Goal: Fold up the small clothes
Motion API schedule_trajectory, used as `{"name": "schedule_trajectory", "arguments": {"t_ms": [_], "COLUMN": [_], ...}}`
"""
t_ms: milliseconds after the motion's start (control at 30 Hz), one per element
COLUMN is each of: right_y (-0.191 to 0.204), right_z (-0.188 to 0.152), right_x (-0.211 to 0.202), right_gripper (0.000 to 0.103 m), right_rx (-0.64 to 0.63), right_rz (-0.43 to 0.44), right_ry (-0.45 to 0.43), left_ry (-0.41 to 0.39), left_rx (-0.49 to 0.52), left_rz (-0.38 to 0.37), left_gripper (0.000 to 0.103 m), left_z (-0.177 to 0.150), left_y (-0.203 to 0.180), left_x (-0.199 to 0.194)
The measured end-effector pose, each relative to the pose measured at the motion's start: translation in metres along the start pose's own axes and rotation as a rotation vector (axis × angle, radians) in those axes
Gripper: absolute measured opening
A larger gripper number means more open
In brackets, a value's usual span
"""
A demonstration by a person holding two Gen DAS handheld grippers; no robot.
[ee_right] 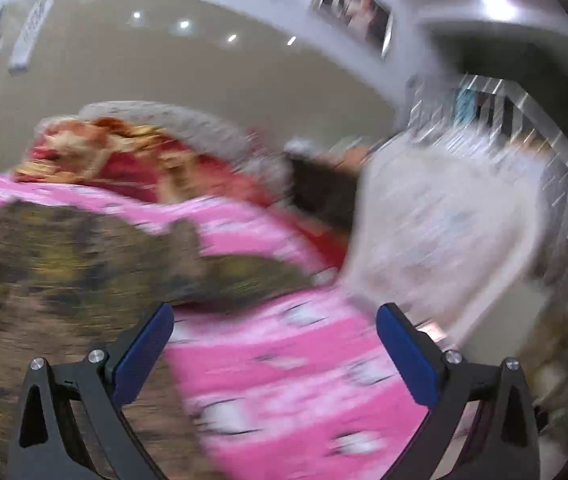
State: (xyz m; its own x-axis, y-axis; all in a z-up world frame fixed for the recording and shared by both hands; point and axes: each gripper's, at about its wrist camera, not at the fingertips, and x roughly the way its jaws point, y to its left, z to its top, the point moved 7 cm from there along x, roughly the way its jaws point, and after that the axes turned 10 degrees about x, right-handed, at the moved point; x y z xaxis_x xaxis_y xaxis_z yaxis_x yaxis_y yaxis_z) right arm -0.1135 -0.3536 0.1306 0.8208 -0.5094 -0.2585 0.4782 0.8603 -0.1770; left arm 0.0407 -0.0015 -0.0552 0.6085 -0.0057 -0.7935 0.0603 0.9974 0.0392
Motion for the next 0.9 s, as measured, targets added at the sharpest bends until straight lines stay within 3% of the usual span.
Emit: {"name": "schedule_trajectory", "arguments": {"t_ms": [100, 167, 267, 367, 600, 700, 900], "right_y": [0.011, 0.045, 0.104, 0.153, 0.185, 0.182, 0.183], "right_z": [0.028, 0.040, 0.043, 0.021, -0.067, -0.104, -0.112], "right_x": [-0.011, -0.008, 0.007, 0.033, 0.097, 0.117, 0.118], "right_gripper": [0.103, 0.103, 0.103, 0.103, 0.103, 0.103, 0.103], "right_rx": [0.026, 0.060, 0.107, 0.026, -0.127, -0.095, -0.139], "right_rz": [0.080, 0.243, 0.538, 0.688, 0.619, 0.604, 0.568], "right_ry": [-0.035, 0.004, 0.163, 0.314, 0.460, 0.616, 0.605], "left_ry": [0.000, -0.001, -0.004, -0.002, -0.002, -0.001, 0.003], "left_rx": [0.000, 0.001, 0.003, 0.005, 0.005, 0.006, 0.008], "left_rz": [-0.003, -0.005, -0.008, -0.005, -0.005, -0.004, -0.002], "left_gripper": [0.087, 0.087, 0.087, 0.087, 0.087, 0.087, 0.087], "left_z": [0.000, 0.000, 0.000, 0.000, 0.000, 0.000, 0.001], "left_y": [0.000, -0.001, -0.001, -0.001, -0.001, 0.000, 0.000], "left_x": [0.000, 0.000, 0.000, 0.000, 0.000, 0.000, 0.001]}}
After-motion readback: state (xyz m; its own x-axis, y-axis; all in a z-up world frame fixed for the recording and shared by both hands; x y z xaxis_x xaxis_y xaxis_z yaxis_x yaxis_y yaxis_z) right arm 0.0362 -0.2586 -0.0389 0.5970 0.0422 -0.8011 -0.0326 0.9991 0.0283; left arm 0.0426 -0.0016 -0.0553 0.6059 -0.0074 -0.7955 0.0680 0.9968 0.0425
